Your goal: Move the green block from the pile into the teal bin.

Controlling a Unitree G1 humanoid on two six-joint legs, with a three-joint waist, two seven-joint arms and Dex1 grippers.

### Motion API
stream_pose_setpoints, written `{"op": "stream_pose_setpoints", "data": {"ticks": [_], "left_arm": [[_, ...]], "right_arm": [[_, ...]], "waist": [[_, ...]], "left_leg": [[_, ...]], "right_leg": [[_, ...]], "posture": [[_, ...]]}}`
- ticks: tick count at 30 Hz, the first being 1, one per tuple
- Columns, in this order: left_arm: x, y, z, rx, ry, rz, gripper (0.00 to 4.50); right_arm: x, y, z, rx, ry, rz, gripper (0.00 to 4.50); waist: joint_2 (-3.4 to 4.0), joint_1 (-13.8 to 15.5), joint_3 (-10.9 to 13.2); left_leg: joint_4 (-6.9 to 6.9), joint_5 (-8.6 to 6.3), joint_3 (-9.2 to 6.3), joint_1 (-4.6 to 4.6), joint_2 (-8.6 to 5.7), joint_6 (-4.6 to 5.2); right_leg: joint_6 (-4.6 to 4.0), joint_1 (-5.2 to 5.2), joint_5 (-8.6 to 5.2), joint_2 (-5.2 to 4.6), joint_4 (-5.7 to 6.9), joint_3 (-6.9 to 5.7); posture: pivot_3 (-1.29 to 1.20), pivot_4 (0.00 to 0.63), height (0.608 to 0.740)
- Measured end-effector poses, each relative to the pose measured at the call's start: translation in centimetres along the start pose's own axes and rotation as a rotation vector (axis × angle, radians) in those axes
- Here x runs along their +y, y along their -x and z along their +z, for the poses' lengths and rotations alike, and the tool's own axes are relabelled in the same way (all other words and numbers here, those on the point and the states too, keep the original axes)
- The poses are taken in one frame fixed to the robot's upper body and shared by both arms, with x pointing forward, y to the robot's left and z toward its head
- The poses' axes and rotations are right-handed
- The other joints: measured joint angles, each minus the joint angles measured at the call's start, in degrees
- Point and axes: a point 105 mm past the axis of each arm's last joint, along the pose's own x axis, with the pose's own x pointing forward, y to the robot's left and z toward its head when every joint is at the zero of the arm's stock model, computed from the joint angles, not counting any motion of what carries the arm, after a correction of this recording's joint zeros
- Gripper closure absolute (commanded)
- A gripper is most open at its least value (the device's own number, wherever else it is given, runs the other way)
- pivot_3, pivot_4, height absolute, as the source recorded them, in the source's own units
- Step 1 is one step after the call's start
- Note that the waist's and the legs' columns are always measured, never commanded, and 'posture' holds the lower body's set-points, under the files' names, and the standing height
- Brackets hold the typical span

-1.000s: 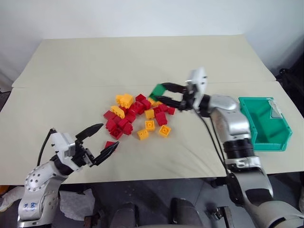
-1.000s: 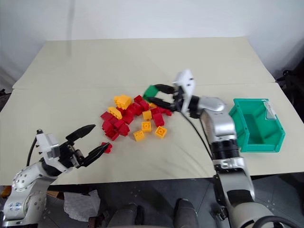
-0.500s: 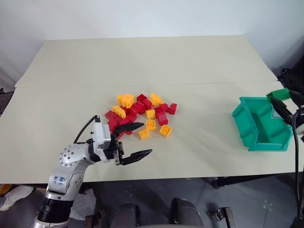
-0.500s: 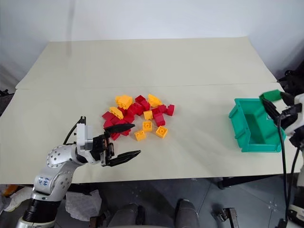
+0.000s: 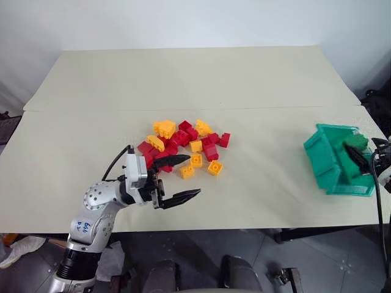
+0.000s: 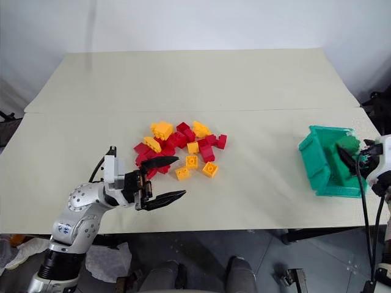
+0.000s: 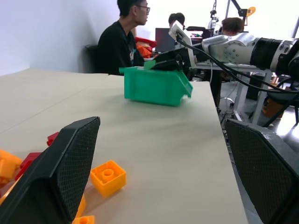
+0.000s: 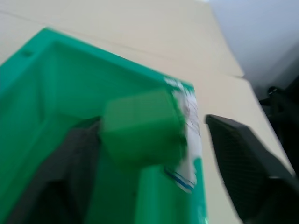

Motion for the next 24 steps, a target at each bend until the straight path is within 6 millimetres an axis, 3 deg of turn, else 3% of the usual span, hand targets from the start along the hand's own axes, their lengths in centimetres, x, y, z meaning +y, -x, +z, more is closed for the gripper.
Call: {"op": "stream_pose_setpoints", "data": {"ticks": [5,12,16,18,24], "left_arm": [[0.5,0.8,-0.4,0.018,0.010,0.041,0.00],[1.3,2.5,-0.5,0.062,-0.004,0.114,0.00],[2.1,4.2,-0.2,0.113,-0.038,0.164,0.00],[2.3,5.0,-0.2,0.138,-0.047,0.181,0.00],[3.8,7.9,-0.9,0.250,-0.081,0.277,0.00]], "right_arm": [[0.1,-0.2,1.5,-0.039,0.013,0.040,0.04],[2.4,-0.2,4.7,-0.166,0.029,0.193,0.04],[5.8,0.5,7.7,-0.277,0.072,0.393,0.04],[7.6,0.9,8.2,-0.291,0.084,0.489,0.04],[14.7,3.2,6.5,-0.229,0.138,0.870,0.04]], "waist": [[0.00,-0.15,0.00],[0.00,-0.15,0.00],[0.01,-0.14,0.01],[0.00,-0.07,0.01],[-0.01,0.37,0.02]], "left_leg": [[0.00,0.00,0.00,0.00,0.01,0.00],[0.00,0.00,-0.02,0.01,0.02,0.00],[0.00,0.00,-0.02,0.00,0.02,0.00],[0.00,0.00,-0.07,0.00,0.03,0.00],[0.00,-0.01,-0.11,-0.01,0.02,0.00]], "right_leg": [[0.00,0.00,0.00,0.00,0.00,0.00],[0.00,-0.01,0.00,0.00,0.01,-0.01],[0.00,0.00,0.00,0.00,0.01,-0.01],[0.00,0.01,0.00,0.00,0.01,-0.04],[0.00,0.00,0.00,0.00,0.02,-0.07]], "posture": [[0.00,0.150,0.740],[0.00,0.150,0.740],[0.00,0.150,0.740],[0.00,0.150,0.740],[0.00,0.150,0.740]]}}
